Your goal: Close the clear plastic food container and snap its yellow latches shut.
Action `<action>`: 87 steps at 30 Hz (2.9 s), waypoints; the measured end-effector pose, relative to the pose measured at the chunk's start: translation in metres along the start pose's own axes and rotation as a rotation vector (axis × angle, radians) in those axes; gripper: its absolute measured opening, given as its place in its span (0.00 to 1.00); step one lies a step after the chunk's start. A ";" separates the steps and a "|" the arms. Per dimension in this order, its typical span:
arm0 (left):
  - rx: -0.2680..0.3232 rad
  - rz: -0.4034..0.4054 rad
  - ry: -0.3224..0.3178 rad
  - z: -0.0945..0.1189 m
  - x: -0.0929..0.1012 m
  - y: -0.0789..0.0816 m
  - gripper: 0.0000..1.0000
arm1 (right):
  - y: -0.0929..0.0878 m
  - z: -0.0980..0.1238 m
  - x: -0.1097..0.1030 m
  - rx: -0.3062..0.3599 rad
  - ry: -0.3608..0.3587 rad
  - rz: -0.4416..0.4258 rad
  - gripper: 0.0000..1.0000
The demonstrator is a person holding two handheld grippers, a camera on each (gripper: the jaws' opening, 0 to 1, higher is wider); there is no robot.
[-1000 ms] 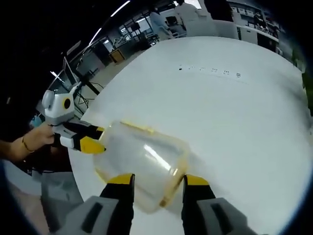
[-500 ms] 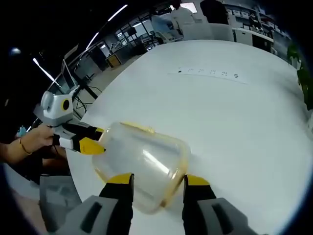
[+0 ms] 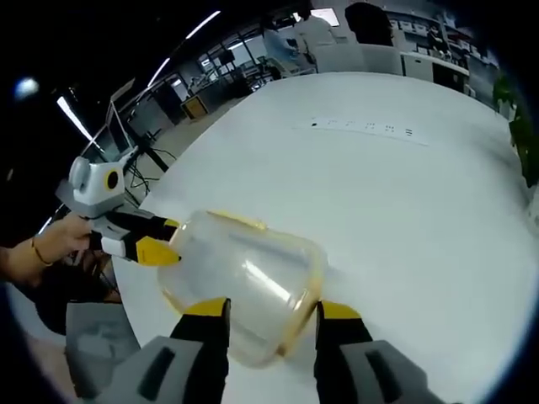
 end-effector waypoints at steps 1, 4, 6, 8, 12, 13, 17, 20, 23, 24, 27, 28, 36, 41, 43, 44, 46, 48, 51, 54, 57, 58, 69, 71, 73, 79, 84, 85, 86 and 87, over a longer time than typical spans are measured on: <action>0.000 0.001 0.000 0.000 0.000 0.000 0.33 | 0.000 0.000 0.000 0.000 -0.001 -0.001 0.37; 0.001 0.021 -0.007 0.000 -0.001 0.001 0.33 | 0.000 -0.001 0.001 0.001 0.000 -0.004 0.38; -0.001 0.016 -0.014 0.000 -0.001 0.001 0.34 | 0.000 0.000 0.000 0.002 -0.001 -0.005 0.38; -0.006 0.014 -0.016 0.000 -0.001 0.002 0.34 | 0.000 -0.001 0.000 0.003 -0.001 -0.008 0.38; -0.016 0.029 -0.019 -0.001 -0.003 0.004 0.34 | 0.001 -0.001 0.001 0.000 0.000 -0.020 0.38; -0.020 0.032 -0.021 -0.001 -0.002 0.004 0.34 | 0.001 -0.001 0.001 0.002 0.000 -0.023 0.38; -0.032 0.003 -0.003 -0.001 -0.003 0.007 0.38 | 0.000 0.000 -0.001 0.014 -0.014 -0.019 0.38; -0.038 0.060 0.003 0.000 -0.006 0.006 0.41 | 0.001 0.001 0.000 0.018 -0.025 -0.004 0.38; -0.041 0.030 0.011 0.004 -0.005 0.004 0.43 | 0.001 0.004 0.001 0.029 -0.032 -0.003 0.38; -0.042 0.023 0.014 0.005 -0.005 0.004 0.44 | 0.001 0.005 0.001 0.035 -0.032 -0.006 0.38; -0.033 -0.004 0.022 0.010 -0.003 0.006 0.45 | 0.004 0.010 0.001 0.053 -0.039 0.001 0.38; -0.026 -0.022 0.023 0.011 -0.003 0.007 0.45 | 0.005 0.011 0.001 0.055 -0.039 0.008 0.38; -0.051 -0.189 0.068 0.023 0.004 0.018 0.47 | 0.014 0.018 -0.005 0.085 -0.027 0.055 0.37; -0.015 -0.263 0.114 0.030 0.008 0.027 0.49 | 0.017 0.019 -0.015 0.086 0.000 0.134 0.39; -0.012 -0.278 0.112 0.032 0.011 0.028 0.50 | 0.018 0.019 -0.019 0.083 0.011 0.206 0.40; -0.012 -0.286 0.110 0.033 0.012 0.029 0.51 | 0.018 0.019 -0.020 0.078 0.015 0.220 0.40; -0.015 -0.316 0.110 0.034 0.015 0.030 0.52 | 0.017 0.019 -0.025 0.073 0.016 0.246 0.43; -0.021 -0.351 0.113 0.034 0.017 0.031 0.52 | 0.018 0.018 -0.028 0.068 0.020 0.275 0.44; -0.021 -0.417 0.136 0.036 0.018 0.034 0.53 | 0.019 0.018 -0.033 0.068 0.027 0.317 0.45; -0.031 -0.451 0.130 0.035 0.022 0.034 0.56 | 0.020 0.018 -0.037 0.057 0.039 0.341 0.46; -0.048 -0.521 0.123 0.033 0.025 0.035 0.60 | 0.020 0.017 -0.039 0.043 0.046 0.401 0.47; -0.050 -0.538 0.123 0.033 0.027 0.034 0.61 | 0.019 0.017 -0.040 0.039 0.047 0.408 0.47; -0.064 -0.573 0.109 0.022 0.033 0.034 0.61 | 0.022 0.014 -0.043 0.026 0.063 0.448 0.46; -0.068 -0.588 0.109 0.020 0.034 0.035 0.61 | 0.023 0.013 -0.044 0.027 0.065 0.452 0.45; -0.076 -0.598 0.105 0.018 0.036 0.034 0.61 | 0.025 0.013 -0.044 0.031 0.067 0.456 0.45; -0.092 -0.634 0.105 0.010 0.039 0.035 0.60 | 0.030 0.007 -0.045 0.024 0.068 0.478 0.45; -0.102 -0.649 0.115 0.004 0.038 0.035 0.59 | 0.034 0.001 -0.049 0.018 0.078 0.498 0.45; -0.103 -0.649 0.113 0.003 0.039 0.034 0.58 | 0.035 0.000 -0.049 0.015 0.078 0.503 0.45; -0.103 -0.652 0.110 0.001 0.039 0.033 0.58 | 0.036 -0.002 -0.049 0.011 0.077 0.510 0.44; -0.104 -0.655 0.110 0.000 0.040 0.033 0.58 | 0.036 -0.003 -0.050 0.010 0.077 0.514 0.44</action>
Point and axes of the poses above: the point that each gripper's makers call its tool centre point, and the gripper's own axes: z roughly backward along the fingers, x roughly to its right, y roughly out of its top, the point moved 7 cm from there along z, roughly backward along the fingers, and after that the axes turned 4 degrees about -y, right-handed, at the moved point
